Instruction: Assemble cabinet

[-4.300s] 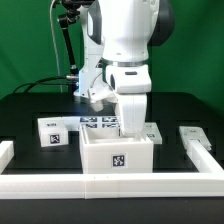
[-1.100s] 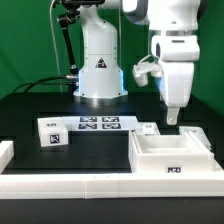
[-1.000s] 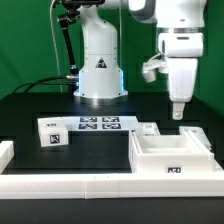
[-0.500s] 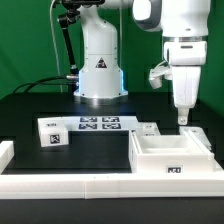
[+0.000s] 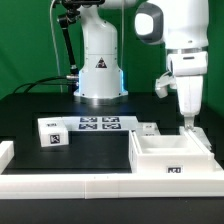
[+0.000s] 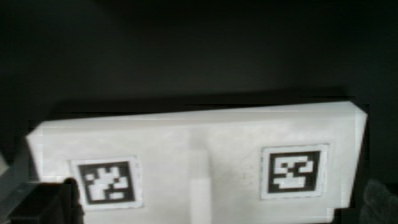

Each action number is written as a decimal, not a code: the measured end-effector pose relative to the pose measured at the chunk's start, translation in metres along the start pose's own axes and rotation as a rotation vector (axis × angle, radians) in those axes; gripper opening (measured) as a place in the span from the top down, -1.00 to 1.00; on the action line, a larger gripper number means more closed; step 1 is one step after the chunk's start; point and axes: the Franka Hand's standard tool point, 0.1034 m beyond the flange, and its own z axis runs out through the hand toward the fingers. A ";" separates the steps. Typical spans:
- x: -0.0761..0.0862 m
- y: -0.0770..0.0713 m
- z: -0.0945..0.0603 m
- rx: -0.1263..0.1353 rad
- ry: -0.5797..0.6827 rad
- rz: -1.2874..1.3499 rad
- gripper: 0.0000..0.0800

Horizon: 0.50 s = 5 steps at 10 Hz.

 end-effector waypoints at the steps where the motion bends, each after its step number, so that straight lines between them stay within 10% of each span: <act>1: 0.002 -0.002 0.005 0.010 0.000 -0.002 -1.00; 5: 0.009 0.000 0.014 0.017 0.012 -0.003 -1.00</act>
Offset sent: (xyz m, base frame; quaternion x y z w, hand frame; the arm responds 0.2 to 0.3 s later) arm 0.0120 0.0093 -0.0092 -0.0019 -0.0036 0.0024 1.0000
